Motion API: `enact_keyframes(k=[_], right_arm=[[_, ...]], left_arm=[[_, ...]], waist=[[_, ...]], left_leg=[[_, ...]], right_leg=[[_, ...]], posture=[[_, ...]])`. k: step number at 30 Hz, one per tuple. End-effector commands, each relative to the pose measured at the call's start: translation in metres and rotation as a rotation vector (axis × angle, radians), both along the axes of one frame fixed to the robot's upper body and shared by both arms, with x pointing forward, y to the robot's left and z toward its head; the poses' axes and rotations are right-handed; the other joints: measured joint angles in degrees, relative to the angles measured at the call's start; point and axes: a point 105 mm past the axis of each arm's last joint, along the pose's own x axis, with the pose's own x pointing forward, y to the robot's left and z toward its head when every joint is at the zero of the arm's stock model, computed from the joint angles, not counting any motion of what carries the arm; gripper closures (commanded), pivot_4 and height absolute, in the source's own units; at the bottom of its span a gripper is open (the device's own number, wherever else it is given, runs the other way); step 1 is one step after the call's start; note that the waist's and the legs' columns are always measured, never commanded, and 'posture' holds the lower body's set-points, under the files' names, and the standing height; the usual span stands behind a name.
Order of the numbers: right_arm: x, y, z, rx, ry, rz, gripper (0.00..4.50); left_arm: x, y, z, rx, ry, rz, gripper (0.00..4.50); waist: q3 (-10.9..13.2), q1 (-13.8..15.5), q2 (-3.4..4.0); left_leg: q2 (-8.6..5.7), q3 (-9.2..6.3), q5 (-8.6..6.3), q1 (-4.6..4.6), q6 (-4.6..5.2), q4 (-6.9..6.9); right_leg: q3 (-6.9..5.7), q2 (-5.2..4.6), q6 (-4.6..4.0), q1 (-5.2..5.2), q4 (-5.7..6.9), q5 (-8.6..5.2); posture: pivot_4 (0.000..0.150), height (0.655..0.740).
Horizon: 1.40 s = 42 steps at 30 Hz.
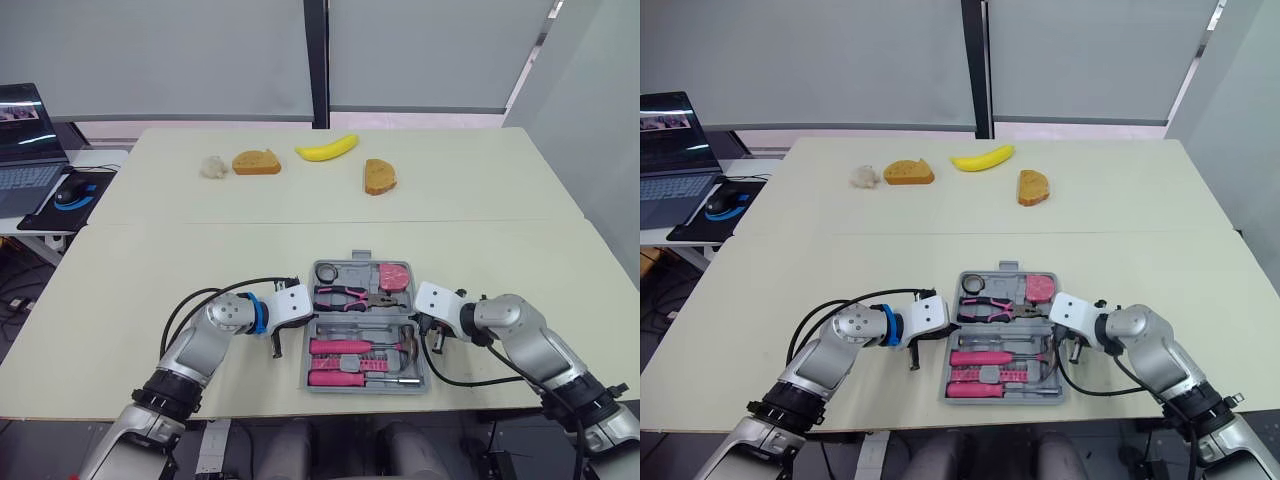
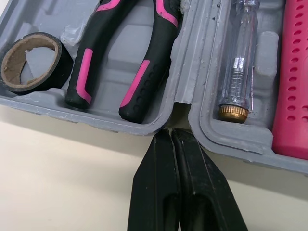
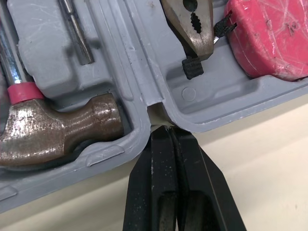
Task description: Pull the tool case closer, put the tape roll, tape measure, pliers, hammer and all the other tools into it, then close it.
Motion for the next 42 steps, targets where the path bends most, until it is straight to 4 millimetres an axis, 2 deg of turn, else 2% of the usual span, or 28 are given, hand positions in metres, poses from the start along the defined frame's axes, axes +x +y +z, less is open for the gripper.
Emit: enact_keyframes(k=[1,20,38,42], right_arm=[[-0.013,0.031,0.012,0.077,-0.017,0.115,4.5],[-0.028,0.032,0.009,0.089,0.012,0.092,4.5],[-0.019,0.021,0.007,0.057,-0.004,0.055,4.5],[-0.018,0.011,0.007,0.039,-0.007,0.036,4.5]], left_arm=[[-0.02,-0.028,-0.001,-0.046,0.025,-0.115,4.45],[-0.035,-0.017,-0.005,-0.021,0.073,-0.101,4.45],[-0.035,-0.014,-0.006,-0.023,0.073,-0.072,4.45],[-0.029,-0.008,-0.004,-0.016,0.059,-0.05,4.45]], waist=[[-0.03,0.0,0.04],[-0.1,-0.18,0.12],[-0.17,-0.17,0.12],[-0.17,-0.17,0.12]], left_leg=[[0.0,0.0,0.0,0.0,0.0,0.0],[0.02,-0.02,0.0,0.02,0.01,-0.02],[0.02,-0.02,-0.01,0.03,0.01,-0.02],[0.02,-0.03,-0.01,0.03,0.01,-0.02]], right_leg=[[0.0,0.0,0.0,0.0,0.0,0.0],[0.0,0.0,0.0,0.01,-0.02,0.0],[-0.01,0.0,0.0,0.03,-0.02,0.0],[-0.01,0.0,0.0,0.03,-0.02,0.0]], posture=[[0.15,0.74],[0.15,0.74],[0.15,0.74],[0.15,0.74]])
